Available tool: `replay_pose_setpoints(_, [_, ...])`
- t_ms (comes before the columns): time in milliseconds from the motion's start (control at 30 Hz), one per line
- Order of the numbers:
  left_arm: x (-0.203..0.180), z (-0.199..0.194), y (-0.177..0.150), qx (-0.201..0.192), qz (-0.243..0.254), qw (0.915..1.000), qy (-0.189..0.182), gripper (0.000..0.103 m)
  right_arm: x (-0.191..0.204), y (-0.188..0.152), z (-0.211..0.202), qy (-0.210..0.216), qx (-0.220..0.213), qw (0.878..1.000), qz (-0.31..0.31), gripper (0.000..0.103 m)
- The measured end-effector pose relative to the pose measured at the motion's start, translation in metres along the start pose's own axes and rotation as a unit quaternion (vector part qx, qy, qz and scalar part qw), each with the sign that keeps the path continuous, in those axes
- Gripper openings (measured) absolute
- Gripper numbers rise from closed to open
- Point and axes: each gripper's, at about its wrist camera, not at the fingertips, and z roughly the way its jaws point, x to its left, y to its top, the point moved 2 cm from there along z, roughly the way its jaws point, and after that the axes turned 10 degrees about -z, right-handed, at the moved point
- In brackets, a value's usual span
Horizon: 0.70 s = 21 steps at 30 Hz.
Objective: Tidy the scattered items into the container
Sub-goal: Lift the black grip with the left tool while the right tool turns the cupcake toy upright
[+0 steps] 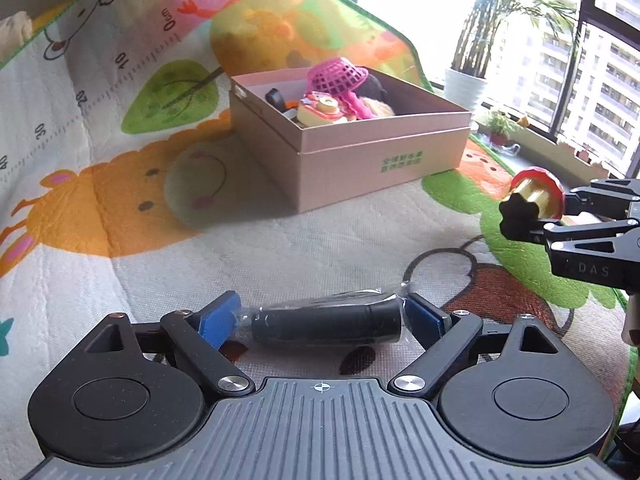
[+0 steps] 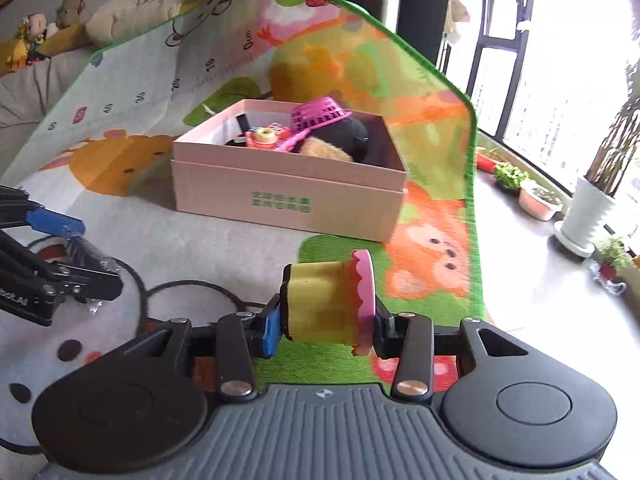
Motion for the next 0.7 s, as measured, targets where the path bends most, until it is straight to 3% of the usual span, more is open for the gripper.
replay_pose_setpoints(167, [0.003, -0.003, -0.003, 0.000, -0.018, 0.9998, 0.003, 0.096, 0.017, -0.006, -0.008, -0.056, -0.011, 0.995, -0.083, 0.045])
replay_pose_setpoints(333, [0.006, -0.013, -0.005, -0.006, -0.022, 0.9997, 0.005, 0.098, 0.041, -0.009, -0.027, -0.005, -0.049, 0.994, -0.101, 0.063])
replay_pose_setpoints(700, [0.014, -0.020, -0.007, -0.006, -0.036, 0.9993, 0.011, 0.100, 0.050, 0.003, -0.038, 0.043, -0.074, 0.993, -0.079, 0.068])
